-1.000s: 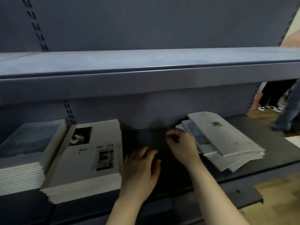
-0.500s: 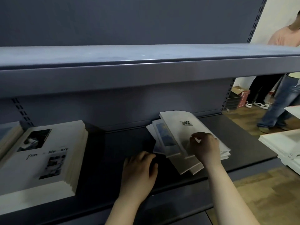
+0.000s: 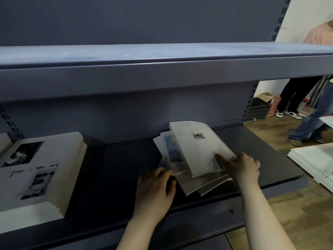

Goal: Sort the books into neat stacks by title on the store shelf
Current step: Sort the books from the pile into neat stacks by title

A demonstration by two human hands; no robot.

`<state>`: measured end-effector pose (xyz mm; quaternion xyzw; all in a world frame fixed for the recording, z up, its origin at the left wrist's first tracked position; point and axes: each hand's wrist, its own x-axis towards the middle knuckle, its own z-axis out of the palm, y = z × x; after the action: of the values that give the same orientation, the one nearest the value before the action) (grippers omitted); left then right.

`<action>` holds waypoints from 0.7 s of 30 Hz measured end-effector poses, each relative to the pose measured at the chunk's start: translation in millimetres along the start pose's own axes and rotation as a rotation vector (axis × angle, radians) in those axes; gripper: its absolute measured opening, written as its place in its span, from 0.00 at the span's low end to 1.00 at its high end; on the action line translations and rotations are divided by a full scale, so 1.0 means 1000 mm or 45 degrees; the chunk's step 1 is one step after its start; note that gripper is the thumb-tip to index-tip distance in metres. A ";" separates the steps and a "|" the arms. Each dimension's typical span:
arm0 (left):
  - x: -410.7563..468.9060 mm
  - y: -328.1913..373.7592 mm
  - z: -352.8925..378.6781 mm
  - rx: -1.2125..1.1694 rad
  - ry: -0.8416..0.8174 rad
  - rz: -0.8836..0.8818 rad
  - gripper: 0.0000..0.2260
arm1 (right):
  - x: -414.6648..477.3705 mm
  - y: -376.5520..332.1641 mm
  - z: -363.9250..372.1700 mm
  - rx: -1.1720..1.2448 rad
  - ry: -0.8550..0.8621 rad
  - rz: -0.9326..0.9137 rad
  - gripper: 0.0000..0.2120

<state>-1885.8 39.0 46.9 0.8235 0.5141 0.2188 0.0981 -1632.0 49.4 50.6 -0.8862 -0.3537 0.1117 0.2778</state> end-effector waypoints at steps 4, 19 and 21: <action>0.004 0.000 -0.002 0.031 -0.012 0.003 0.12 | 0.015 0.000 -0.002 0.008 -0.063 0.019 0.40; 0.011 -0.003 0.005 0.088 0.003 -0.011 0.13 | 0.021 -0.007 -0.015 0.040 -0.219 0.026 0.39; 0.011 -0.003 0.005 0.102 0.006 -0.015 0.13 | 0.020 -0.008 -0.020 0.133 -0.227 -0.037 0.27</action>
<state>-1882.0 50.9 44.2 0.8231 0.5277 0.1993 0.0651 -1614.6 59.5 71.7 -0.8517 -0.3837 0.2044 0.2925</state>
